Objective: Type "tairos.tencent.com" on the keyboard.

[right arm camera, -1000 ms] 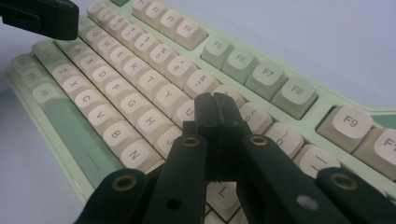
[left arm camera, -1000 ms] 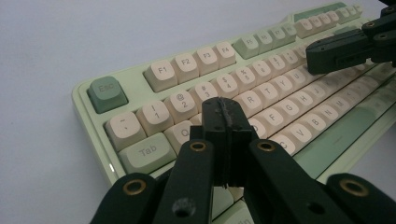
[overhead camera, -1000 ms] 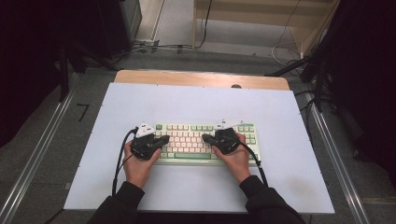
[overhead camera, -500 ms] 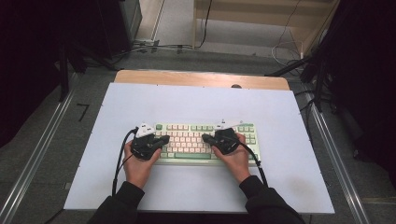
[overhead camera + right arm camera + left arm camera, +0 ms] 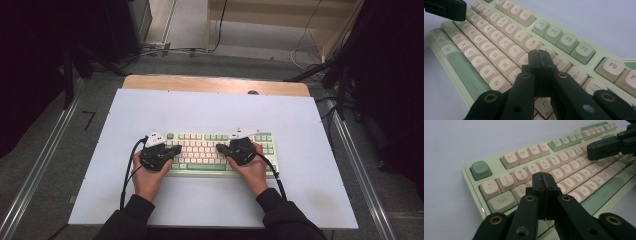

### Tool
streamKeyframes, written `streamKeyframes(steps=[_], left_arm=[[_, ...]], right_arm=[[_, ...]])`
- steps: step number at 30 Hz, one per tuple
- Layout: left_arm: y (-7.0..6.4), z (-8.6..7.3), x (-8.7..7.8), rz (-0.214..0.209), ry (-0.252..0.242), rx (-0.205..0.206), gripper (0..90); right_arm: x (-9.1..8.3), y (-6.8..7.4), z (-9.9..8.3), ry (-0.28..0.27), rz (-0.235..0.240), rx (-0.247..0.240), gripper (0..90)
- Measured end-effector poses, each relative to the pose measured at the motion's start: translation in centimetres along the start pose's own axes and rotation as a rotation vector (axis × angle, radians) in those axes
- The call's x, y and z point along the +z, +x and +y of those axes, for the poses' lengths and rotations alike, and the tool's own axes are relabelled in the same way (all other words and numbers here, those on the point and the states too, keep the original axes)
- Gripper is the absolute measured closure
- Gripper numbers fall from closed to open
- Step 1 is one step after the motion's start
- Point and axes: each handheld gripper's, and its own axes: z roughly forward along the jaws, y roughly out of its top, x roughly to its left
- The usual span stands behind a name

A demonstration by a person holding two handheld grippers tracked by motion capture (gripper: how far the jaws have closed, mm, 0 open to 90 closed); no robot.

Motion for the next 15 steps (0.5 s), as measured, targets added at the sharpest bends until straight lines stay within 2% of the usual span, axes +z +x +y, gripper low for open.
streamKeyframes(steps=[15], left_arm=[[-0.03,-0.02,0.04,0.0,0.001,-0.001,90.0]], right_arm=[[0.06,0.09,-0.02,0.001,-0.004,-0.011,87.9]])
